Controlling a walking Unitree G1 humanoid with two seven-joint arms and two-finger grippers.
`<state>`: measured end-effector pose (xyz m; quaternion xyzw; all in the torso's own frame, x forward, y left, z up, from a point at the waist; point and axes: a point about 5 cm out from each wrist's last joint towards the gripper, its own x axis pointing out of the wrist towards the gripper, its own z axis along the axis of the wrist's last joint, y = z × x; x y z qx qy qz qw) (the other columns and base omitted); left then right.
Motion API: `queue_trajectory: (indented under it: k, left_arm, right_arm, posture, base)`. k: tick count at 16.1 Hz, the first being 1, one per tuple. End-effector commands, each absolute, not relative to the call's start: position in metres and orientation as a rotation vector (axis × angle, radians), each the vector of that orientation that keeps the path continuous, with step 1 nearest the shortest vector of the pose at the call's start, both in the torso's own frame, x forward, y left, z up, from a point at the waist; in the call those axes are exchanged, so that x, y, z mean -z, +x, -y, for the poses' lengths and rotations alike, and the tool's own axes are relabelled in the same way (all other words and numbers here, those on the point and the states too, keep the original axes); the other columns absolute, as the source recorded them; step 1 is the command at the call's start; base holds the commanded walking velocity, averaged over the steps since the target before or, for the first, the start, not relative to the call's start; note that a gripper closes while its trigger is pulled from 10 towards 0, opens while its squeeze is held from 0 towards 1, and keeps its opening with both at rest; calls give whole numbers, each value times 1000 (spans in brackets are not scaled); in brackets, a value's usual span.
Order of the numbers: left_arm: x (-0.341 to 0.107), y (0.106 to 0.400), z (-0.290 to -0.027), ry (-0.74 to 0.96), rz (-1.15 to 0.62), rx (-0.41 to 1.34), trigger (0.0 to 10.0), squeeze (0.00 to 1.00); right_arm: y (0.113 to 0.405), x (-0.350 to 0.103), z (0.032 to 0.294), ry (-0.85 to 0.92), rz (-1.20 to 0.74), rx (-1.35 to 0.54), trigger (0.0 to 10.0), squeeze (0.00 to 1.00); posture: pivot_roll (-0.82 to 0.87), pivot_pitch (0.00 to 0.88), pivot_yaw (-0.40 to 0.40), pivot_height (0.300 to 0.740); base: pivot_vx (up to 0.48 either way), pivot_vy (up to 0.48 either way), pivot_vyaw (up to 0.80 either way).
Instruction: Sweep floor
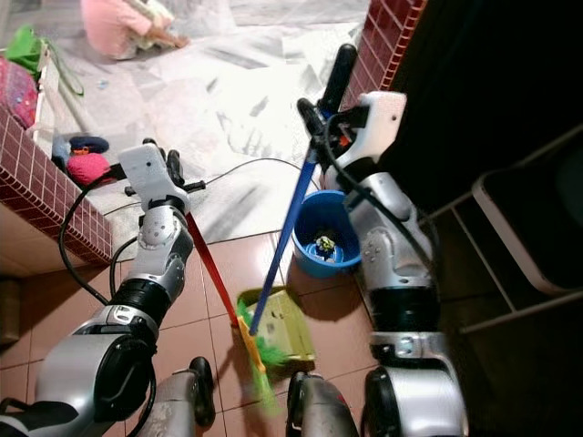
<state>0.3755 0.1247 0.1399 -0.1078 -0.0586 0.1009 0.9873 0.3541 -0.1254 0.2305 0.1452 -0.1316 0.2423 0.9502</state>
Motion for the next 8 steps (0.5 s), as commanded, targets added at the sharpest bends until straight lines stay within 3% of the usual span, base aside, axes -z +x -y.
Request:
queue_trajectory:
  k: [1,3,8]
  left_arm:
    - [-151,380,-122,-275,148,-201,10000,0]
    - [-150,381,-126,-281,140,-205,10000,0]
    - [-151,383,-133,-294,144,-202,10000,0]
  right_arm:
    - [352,-254,120,223,387,-534,10000,0]
    - [352,-264,124,90,452,-514,10000,0]
    - [356,-279,138,33,503,-421,10000,0]
  posture:
    - [-216,134,-52,740]
    - [-225,110,-52,740]
    - [-222,70,-53,740]
  base:
    - [0,0,0]
    - [0,0,0]
    - [0,0,0]
